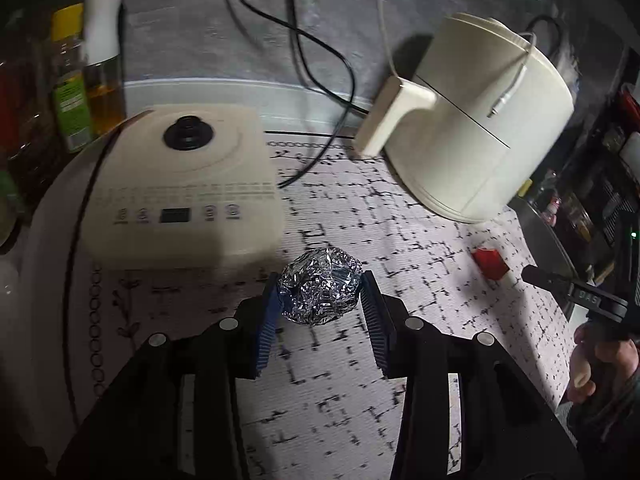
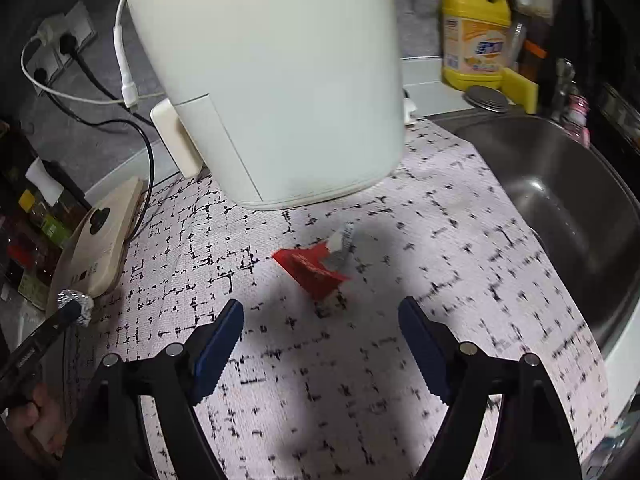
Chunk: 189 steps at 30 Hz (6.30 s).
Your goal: Collect trash
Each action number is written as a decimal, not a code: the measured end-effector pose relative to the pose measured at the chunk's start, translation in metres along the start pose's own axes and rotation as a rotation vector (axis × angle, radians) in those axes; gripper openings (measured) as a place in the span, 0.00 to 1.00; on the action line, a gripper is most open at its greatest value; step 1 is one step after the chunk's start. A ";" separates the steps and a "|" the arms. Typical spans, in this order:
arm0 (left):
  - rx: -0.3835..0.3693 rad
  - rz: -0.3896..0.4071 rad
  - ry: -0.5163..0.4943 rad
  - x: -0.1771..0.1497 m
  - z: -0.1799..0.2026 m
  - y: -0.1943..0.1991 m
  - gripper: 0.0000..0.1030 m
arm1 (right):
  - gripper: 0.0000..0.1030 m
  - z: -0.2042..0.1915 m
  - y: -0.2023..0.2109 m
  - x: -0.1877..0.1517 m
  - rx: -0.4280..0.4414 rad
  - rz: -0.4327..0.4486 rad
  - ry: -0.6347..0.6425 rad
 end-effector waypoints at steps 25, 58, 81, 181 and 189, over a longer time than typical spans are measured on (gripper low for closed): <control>-0.036 0.012 -0.037 -0.025 0.056 0.019 0.39 | 0.08 0.020 0.044 -0.017 0.181 -0.046 0.033; -0.342 -0.195 -0.408 -0.198 0.343 0.047 0.39 | 0.12 0.280 0.241 -0.271 -0.022 -0.014 -0.441; -0.422 -0.337 -0.538 -0.315 0.440 0.056 0.40 | 0.63 0.364 0.285 -0.387 -0.088 -0.017 -0.581; -0.171 0.309 -0.241 -0.278 0.163 0.466 0.94 | 0.92 0.042 0.520 -0.382 -0.170 0.319 -0.189; -0.165 0.311 -0.242 -0.278 0.162 0.465 0.94 | 0.92 0.040 0.516 -0.380 -0.166 0.317 -0.189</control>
Point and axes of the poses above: each gripper's, at about its wrist camera, not at the fingertips, and y roughly against the way its jaws point, z to its right, x to its top, the point moved 2 cm from there along -y, roughly the way its jaws point, and after that the axes turned 1 degree about y, right-handed, at the moved point
